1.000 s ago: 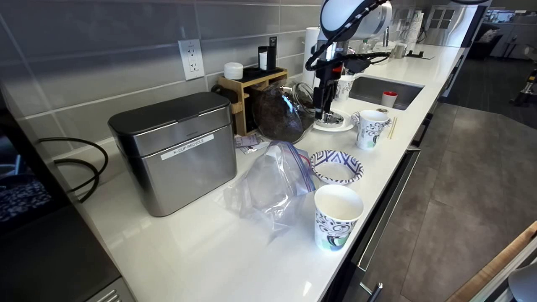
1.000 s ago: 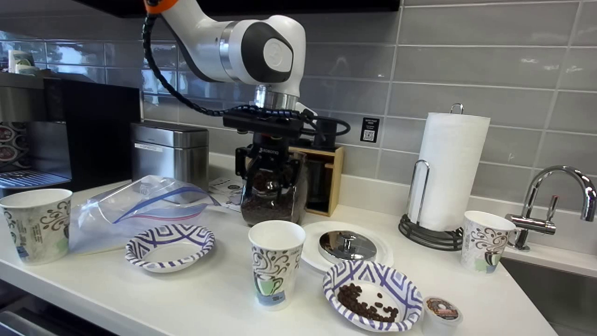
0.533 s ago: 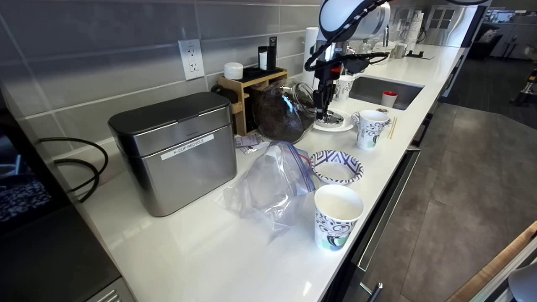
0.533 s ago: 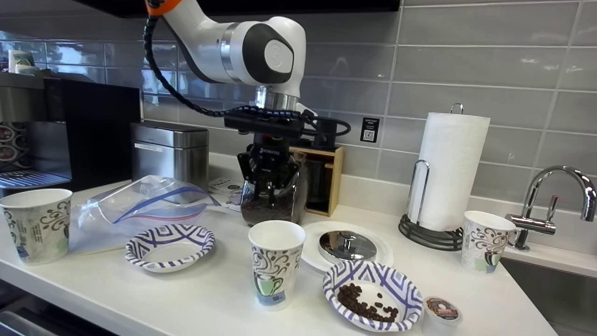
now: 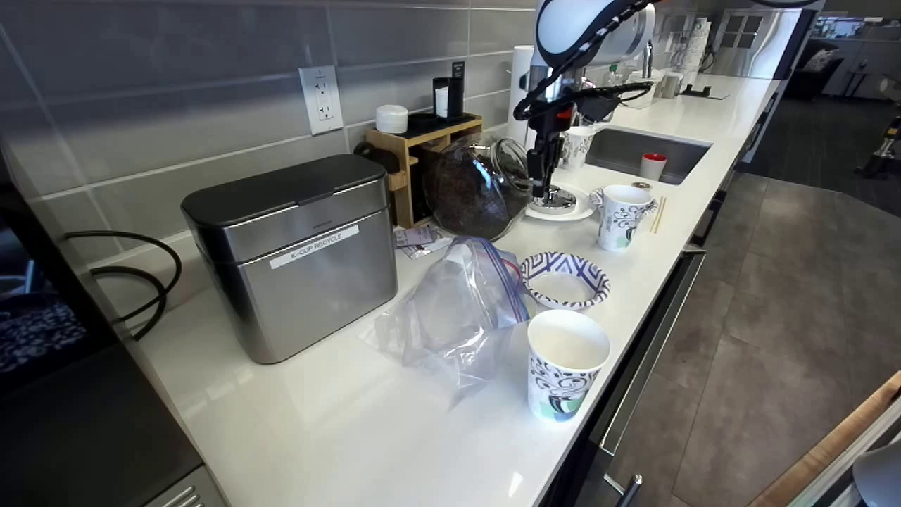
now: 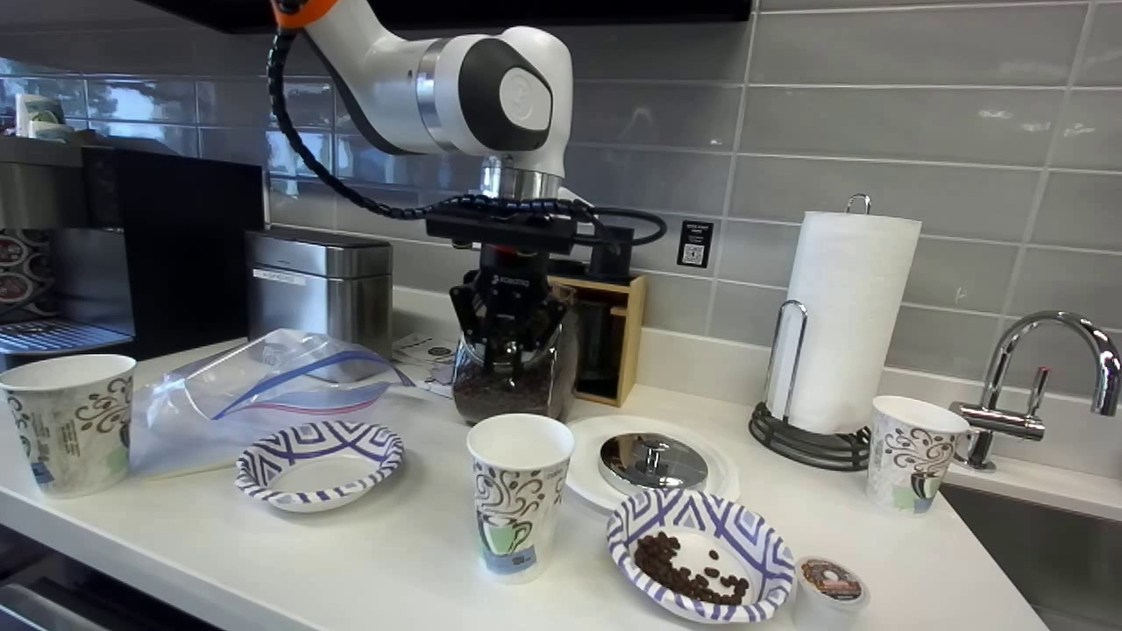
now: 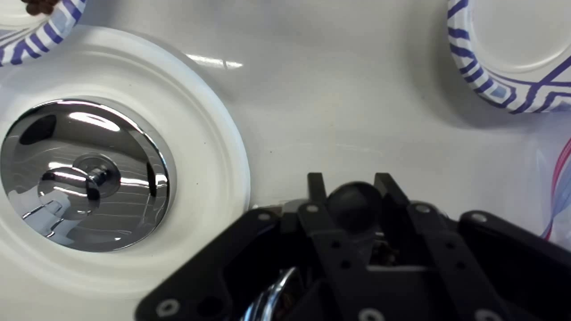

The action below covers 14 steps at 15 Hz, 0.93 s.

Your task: Use the silver ladle to put some of the coffee beans into the paper cup on the right

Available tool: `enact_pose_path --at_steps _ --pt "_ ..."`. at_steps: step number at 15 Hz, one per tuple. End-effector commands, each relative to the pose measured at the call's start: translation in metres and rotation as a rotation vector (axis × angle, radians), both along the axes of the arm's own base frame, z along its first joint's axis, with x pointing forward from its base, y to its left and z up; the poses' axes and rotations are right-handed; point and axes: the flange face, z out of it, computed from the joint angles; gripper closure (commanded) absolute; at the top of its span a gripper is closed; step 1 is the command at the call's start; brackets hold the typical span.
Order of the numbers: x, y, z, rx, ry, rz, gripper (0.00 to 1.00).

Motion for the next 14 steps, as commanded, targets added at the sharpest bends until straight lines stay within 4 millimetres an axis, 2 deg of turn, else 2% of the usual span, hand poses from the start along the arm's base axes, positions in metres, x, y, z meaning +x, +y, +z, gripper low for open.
enact_pose_path --at_steps 1,7,11,14 --pt "0.004 0.000 0.018 -0.054 -0.002 0.060 0.92" --pt "0.019 0.014 0.029 -0.086 0.054 0.234 0.92" --pt "0.020 0.027 0.019 -0.096 0.108 0.329 0.92" --pt "0.019 0.028 0.009 -0.103 0.151 0.358 0.92"
